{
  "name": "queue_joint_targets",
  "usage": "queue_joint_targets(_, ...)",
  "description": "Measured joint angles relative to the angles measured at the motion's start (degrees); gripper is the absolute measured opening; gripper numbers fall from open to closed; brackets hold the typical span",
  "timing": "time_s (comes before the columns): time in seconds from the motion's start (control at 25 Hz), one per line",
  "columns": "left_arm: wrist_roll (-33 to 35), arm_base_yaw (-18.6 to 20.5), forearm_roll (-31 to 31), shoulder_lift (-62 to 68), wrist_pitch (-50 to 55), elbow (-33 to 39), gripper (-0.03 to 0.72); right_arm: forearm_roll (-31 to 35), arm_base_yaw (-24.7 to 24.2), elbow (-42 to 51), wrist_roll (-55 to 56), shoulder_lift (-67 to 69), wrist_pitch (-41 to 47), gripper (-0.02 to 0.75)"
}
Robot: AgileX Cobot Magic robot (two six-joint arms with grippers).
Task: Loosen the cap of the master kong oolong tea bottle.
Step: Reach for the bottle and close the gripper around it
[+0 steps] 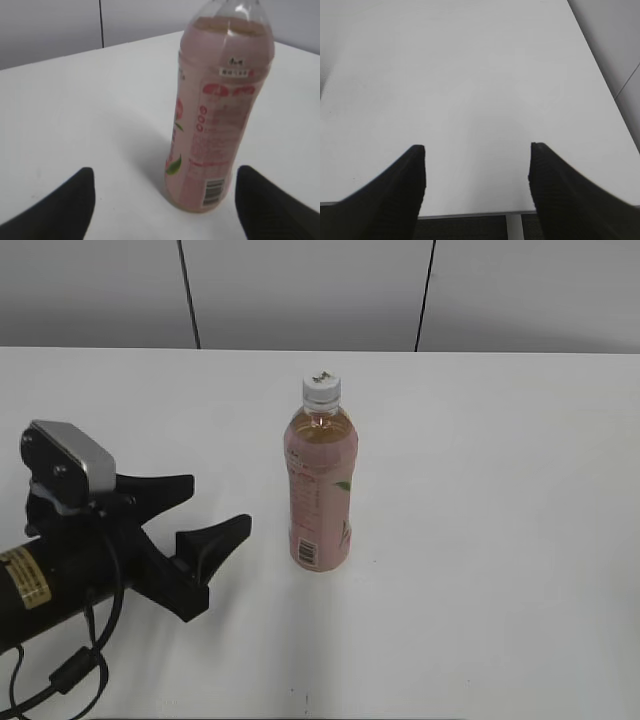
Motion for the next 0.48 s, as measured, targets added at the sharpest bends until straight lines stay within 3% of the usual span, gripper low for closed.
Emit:
queue_joint_targets(0.08,0.0,0.0,0.8,3.3,-1.0,-0.2,0.548,0.0,0.0,0.0,0.0,0.0,0.0,0.491)
queue_joint_targets(0.28,0.0,0.0,8.0,9.0,-1.0,-3.9,0.57,0.0,0.0,0.0,0.0,0.0,0.0,0.491)
queue_joint_targets(0.48,-0.1,-0.2,8.6,9.7,-1.4,-7.4,0.573,0.0,0.0,0.0,0.0,0.0,0.0,0.491)
